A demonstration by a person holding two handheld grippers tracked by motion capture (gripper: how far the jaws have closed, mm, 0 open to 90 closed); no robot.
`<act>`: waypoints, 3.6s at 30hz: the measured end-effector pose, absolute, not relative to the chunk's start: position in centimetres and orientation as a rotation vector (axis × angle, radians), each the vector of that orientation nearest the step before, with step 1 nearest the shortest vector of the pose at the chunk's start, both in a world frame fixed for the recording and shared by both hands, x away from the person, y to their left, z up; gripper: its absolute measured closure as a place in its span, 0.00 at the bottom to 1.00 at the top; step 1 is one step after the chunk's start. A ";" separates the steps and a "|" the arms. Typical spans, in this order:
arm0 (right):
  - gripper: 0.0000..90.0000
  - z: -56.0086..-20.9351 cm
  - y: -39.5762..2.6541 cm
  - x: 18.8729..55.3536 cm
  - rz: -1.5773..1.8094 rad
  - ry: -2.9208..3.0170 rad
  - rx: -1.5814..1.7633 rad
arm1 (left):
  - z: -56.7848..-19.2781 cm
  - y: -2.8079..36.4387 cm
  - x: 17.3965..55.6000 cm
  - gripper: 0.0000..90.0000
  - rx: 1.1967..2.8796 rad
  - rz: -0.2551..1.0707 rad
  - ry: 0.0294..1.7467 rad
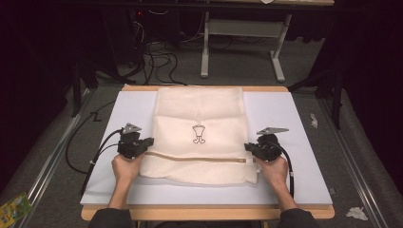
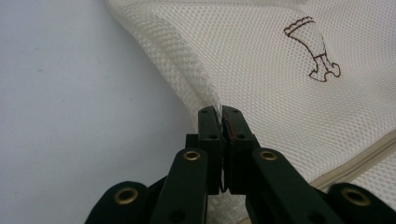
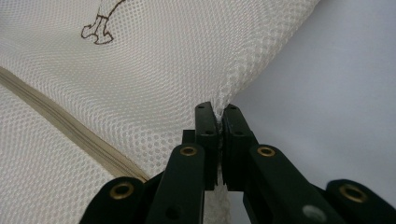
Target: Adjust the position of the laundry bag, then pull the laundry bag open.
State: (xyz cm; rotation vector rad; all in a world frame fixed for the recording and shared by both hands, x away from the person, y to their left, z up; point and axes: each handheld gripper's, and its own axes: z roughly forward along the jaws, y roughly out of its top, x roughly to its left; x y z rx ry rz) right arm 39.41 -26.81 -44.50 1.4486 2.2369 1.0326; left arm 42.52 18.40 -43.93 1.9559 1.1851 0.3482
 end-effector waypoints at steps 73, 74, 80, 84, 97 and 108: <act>0.49 -47.9 -31.4 36.0 1.103 2.051 1.590 | -44.0 13.1 37.3 0.54 1.937 0.469 0.964; 0.50 -47.9 -31.4 36.1 1.101 2.054 1.591 | -44.0 13.0 37.1 0.53 1.941 0.472 0.953; 0.68 -47.9 -30.8 36.3 1.072 2.061 1.569 | -43.4 11.6 36.4 0.53 1.947 0.462 0.904; 0.87 -47.9 -30.7 36.4 1.047 2.098 1.536 | -42.9 10.3 36.2 0.52 1.945 0.447 0.867; 0.98 -47.1 -31.0 35.9 1.113 2.121 1.454 | -41.8 6.6 36.5 0.52 1.986 0.412 0.797; 0.98 -46.1 -31.2 35.7 1.143 2.125 1.426 | -42.7 1.8 37.2 0.51 2.042 0.318 0.721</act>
